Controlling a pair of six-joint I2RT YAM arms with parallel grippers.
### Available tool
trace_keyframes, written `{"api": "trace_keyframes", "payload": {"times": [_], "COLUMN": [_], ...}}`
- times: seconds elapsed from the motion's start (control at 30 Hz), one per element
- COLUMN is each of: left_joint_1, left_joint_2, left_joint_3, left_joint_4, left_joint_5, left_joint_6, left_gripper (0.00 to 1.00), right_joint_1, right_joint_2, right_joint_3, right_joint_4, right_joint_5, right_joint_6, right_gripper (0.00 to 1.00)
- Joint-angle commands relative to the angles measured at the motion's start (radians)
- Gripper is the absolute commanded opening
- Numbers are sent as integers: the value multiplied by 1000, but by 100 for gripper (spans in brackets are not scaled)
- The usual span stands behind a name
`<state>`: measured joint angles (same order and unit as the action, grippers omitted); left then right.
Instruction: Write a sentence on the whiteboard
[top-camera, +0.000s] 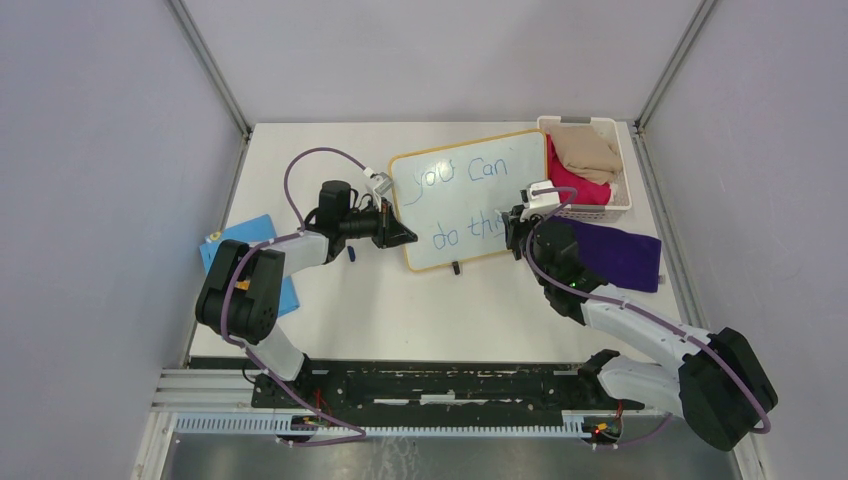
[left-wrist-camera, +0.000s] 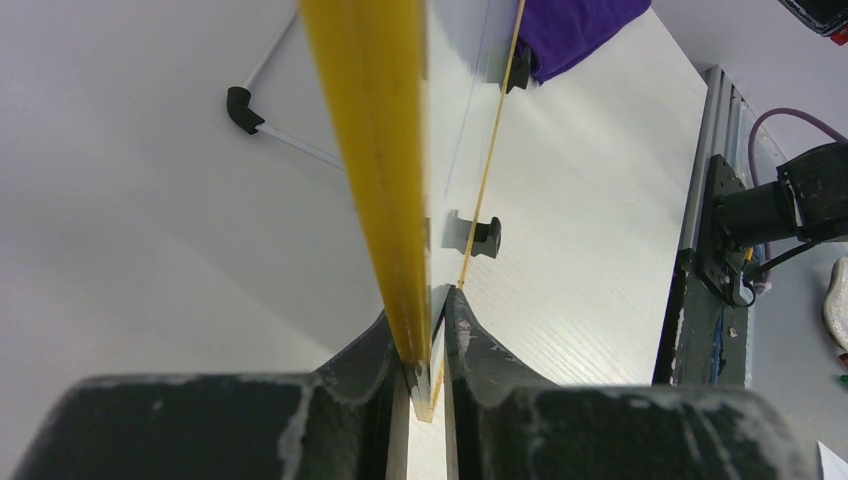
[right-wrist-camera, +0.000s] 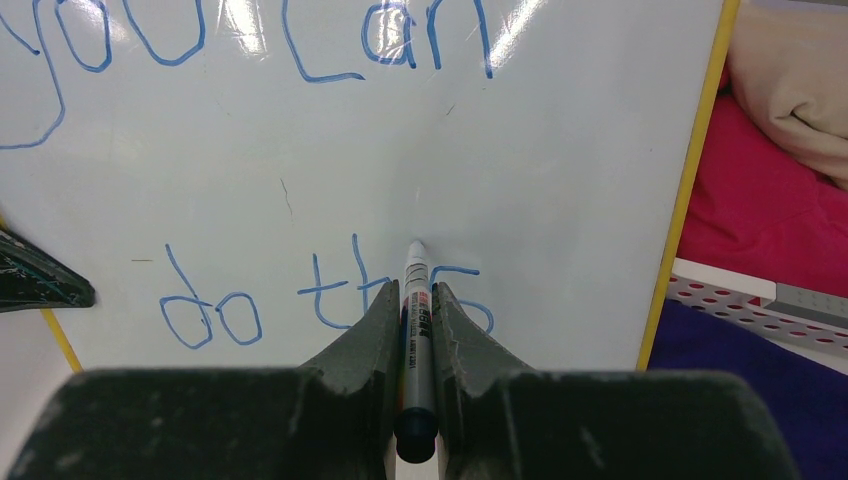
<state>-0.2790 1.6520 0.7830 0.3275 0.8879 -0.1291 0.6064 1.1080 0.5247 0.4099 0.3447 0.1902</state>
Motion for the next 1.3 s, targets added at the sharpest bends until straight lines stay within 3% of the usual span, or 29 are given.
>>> {"api": "trace_keyframes", "payload": {"times": [0.0,0.93,1.27], "left_joint_1": [-32,-32,-32], "left_joint_2": [36,37,37], "left_joint_3": [-14,-13,-13], "left_joint_4": [-145,-146,-147], "left_joint_5": [-109,-111,-117], "left_joint_6": [123,123,122], "left_gripper": [2,2,2], "right_joint_1": [-6,-5,-7], "right_joint_2": [4,-84,-267], "right_joint_3": [12,-9,-94], "right_joint_4": [65,29,17], "right_joint_5": [11,-16,166], "right_joint_6": [12,29,36], "right_gripper": [0,0,0]}}
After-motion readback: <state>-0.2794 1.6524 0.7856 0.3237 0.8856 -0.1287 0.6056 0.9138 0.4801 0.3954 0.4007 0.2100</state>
